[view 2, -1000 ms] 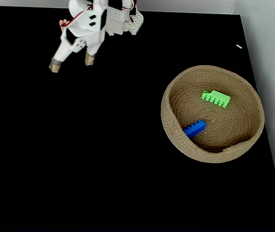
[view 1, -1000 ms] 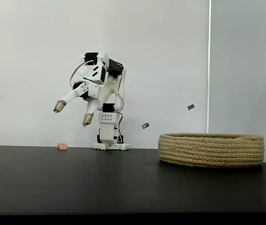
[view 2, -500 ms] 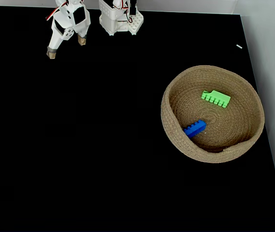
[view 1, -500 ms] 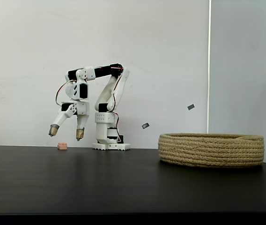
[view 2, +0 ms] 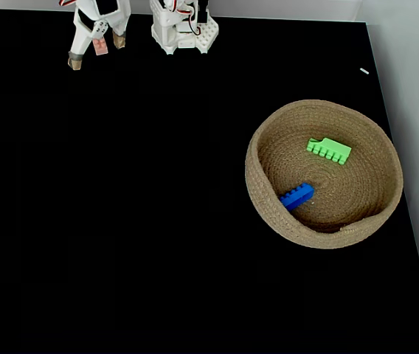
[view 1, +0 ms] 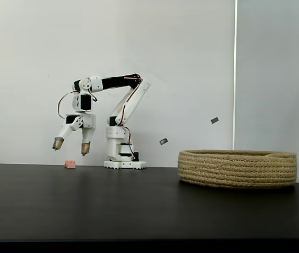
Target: Place the lego blocks in the tray
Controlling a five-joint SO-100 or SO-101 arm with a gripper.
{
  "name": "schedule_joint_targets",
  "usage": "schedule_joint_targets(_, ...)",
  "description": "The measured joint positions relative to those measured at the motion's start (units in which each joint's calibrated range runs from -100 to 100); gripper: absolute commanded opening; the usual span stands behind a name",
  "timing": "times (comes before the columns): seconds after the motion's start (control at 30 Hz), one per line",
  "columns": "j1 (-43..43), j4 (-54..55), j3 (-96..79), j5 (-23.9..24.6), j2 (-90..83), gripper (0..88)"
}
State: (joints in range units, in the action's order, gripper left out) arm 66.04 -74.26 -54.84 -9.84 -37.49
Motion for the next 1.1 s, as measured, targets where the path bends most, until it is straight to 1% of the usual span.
schedule_joint_targets(0.1, 3.4, 2.4, -0.5, -0.7, -0.7, 42.5)
schedule_joint_targets(0.3, 10.8, 9.3, -3.0, -4.7, -0.7, 42.5)
schedule_joint_targets(0.43, 12.9, 14.9, -5.3, -6.3, -0.6, 42.3)
schedule_joint_targets(0.53, 13.8, 16.6, -5.5, -6.4, 0.3, 42.9)
schedule_joint_targets(0.7, 13.3, 15.8, -5.5, -6.6, 0.9, 44.1)
schedule_joint_targets(0.83, 11.5, 12.3, -3.7, -6.5, 0.9, 45.7)
schedule_joint_targets(0.9, 11.6, 11.2, -1.9, -7.7, 0.9, 45.9)
schedule_joint_targets(1.1, 10.8, 7.0, 1.1, -8.3, 0.0, 46.2)
